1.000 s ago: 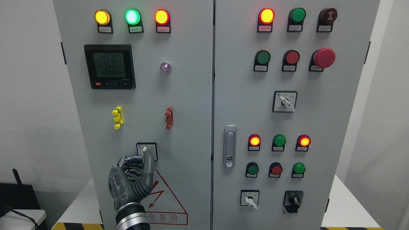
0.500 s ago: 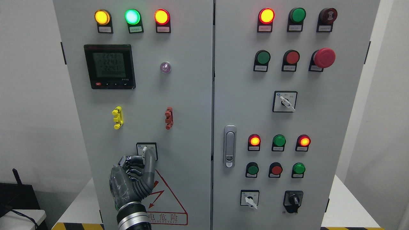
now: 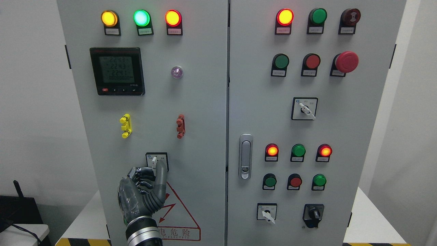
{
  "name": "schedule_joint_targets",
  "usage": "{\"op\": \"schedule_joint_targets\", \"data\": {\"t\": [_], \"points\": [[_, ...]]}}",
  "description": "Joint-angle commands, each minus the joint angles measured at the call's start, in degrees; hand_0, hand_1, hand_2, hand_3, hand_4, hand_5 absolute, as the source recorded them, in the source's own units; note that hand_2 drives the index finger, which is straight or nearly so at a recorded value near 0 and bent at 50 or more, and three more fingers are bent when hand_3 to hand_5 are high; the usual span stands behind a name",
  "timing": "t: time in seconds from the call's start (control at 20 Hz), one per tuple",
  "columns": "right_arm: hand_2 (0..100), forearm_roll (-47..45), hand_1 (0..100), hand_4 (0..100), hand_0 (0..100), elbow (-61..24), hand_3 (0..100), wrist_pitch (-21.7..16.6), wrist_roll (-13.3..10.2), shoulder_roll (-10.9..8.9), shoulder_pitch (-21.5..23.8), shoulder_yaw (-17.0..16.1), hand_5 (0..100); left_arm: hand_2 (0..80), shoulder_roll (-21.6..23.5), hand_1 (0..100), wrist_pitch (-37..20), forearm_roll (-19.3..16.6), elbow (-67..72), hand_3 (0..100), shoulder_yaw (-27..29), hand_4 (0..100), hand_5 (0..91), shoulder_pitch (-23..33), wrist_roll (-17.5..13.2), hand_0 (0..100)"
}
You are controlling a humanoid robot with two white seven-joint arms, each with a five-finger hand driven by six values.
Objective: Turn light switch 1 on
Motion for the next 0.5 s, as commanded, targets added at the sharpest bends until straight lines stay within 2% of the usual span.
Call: {"op": "schedule_joint_targets", "data": {"t": [0.0, 0.45], "points": [[0, -1.1, 39, 0, 12, -0.1, 0, 0.0, 0.1, 0.00, 0.1, 0.0, 0, 57.9, 0.0, 41, 0.0, 0.0, 0.1, 76, -0.2, 83, 82.0, -0.3, -0.1, 24], [0, -1.0, 39, 0, 12, 0.0, 0, 0.0, 0.0, 0.00, 0.0, 0.0, 0, 58.7, -0.1, 36, 0.1, -0.1, 0.1, 78, -0.3, 84, 81.7, -0.3, -0.1, 29]]}}
